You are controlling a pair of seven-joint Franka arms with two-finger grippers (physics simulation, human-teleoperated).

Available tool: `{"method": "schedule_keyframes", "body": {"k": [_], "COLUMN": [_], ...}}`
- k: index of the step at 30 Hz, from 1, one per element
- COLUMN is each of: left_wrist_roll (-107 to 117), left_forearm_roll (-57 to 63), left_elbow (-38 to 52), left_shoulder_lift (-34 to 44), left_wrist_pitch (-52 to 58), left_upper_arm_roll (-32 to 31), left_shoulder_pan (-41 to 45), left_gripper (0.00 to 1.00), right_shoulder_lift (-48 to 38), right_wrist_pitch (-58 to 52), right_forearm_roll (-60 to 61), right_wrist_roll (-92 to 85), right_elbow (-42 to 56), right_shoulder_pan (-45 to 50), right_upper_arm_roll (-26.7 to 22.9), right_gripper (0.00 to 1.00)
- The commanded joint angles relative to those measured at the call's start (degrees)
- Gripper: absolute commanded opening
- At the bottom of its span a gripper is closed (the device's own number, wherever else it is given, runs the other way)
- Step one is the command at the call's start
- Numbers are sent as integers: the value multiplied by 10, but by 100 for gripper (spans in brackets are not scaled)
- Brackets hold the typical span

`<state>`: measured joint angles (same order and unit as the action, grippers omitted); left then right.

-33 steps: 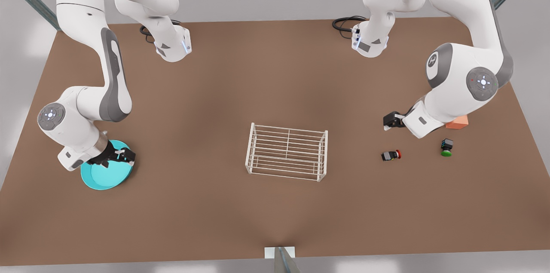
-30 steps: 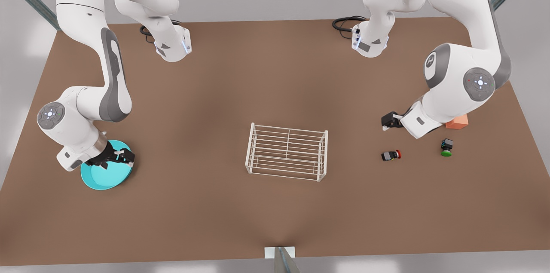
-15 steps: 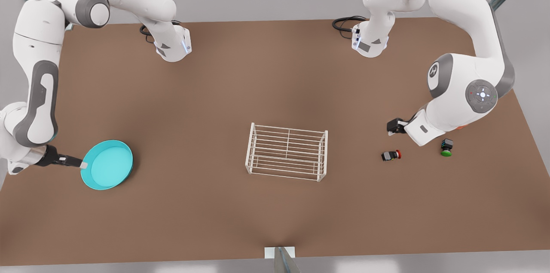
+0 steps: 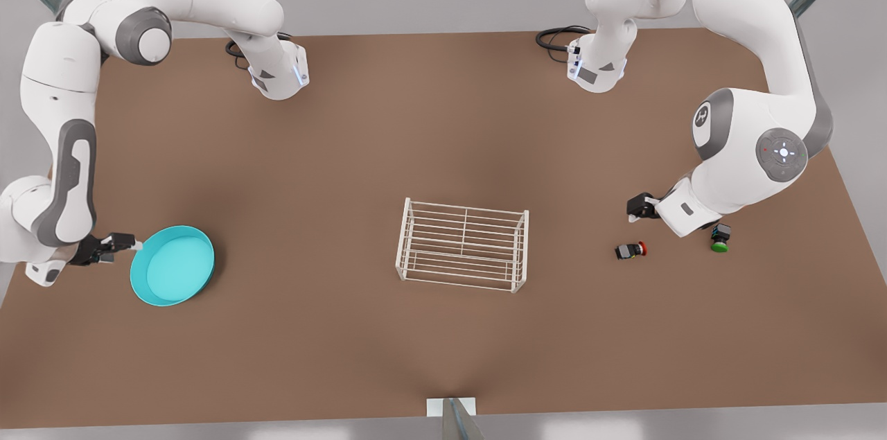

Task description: Place the plate on the shelf with right arm and place the red button switch in the plate with left arm

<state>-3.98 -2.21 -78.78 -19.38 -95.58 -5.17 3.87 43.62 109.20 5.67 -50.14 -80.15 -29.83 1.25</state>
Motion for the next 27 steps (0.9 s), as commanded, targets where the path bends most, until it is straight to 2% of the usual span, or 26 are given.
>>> {"method": "schedule_keyframes", "body": {"k": [1, 6, 10, 19, 27], "left_wrist_roll": [-21, -21, -21, -21, -21], "left_forearm_roll": [3, 3, 3, 0, 2], "left_elbow": [0, 0, 0, -1, 1], "left_shoulder_lift": [0, 0, 0, 0, -11], "left_wrist_pitch": [-1, -2, -2, -1, -9], "left_upper_arm_roll": [0, 0, 0, 0, 1], "left_shoulder_pan": [0, 0, 0, -1, -4], "left_gripper": [100, 100, 100, 100, 100], "right_shoulder_lift": [10, 29, 37, 78, 78], "right_wrist_pitch": [9, 21, 26, 44, 44], "right_forearm_roll": [-18, -10, 46, 68, 93], "right_wrist_roll": [-218, -136, -79, -45, -4], "right_elbow": [3, 38, 38, 68, 68], "right_shoulder_pan": [-3, -16, -17, -14, 7], "right_upper_arm_roll": [-2, -13, -12, -9, -6], "right_gripper": [100, 96, 97, 96, 87]}}
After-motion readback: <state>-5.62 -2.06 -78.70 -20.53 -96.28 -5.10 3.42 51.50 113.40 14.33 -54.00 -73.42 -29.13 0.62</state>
